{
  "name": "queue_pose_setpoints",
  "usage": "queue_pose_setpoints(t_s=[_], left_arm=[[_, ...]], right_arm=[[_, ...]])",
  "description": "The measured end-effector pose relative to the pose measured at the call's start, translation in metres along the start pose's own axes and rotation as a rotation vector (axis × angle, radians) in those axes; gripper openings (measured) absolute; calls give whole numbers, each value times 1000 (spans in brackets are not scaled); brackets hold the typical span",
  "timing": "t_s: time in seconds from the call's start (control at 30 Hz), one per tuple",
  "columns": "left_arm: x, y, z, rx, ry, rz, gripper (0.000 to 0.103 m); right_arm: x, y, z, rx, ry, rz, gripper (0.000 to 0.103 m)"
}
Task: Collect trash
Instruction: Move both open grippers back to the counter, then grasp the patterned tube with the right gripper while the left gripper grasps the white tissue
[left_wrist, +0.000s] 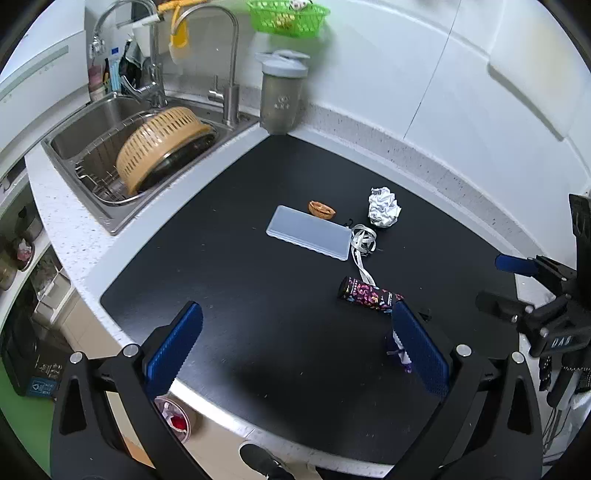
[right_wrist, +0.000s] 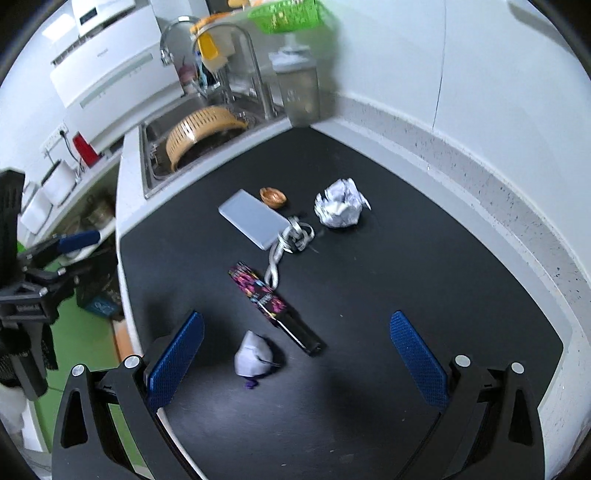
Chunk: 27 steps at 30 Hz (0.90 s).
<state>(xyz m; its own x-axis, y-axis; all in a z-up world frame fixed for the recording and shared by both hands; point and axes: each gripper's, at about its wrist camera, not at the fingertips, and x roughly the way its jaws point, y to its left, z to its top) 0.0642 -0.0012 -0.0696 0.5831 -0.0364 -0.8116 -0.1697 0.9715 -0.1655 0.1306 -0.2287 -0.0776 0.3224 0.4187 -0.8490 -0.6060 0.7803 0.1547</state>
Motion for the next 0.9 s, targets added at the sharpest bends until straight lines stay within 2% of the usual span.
queue_pose_setpoints(t_s=[0.3,0.6,0.63,0.7,0.87,0.9], left_arm=[[32,-23,-6,-7,63,-3,100],[30,-18,-26,-85,77,27,100],[29,-16,-28,-97,77,32,100],[27,-10,-35,-128,80,42,100],[23,-1,-46,-173,82,54,100],[23,-1,-47,-179,83,54,100]], right_arm=[[46,-11,3,-67,79,33,97],[89,-1,10,-222,168,117,96],[92,1,10,-240,176,126,93],[102,5,12,-275,202,143,74],[116,17,13,-333,243,182,61],[116,19,13,-345,239,186,55]])
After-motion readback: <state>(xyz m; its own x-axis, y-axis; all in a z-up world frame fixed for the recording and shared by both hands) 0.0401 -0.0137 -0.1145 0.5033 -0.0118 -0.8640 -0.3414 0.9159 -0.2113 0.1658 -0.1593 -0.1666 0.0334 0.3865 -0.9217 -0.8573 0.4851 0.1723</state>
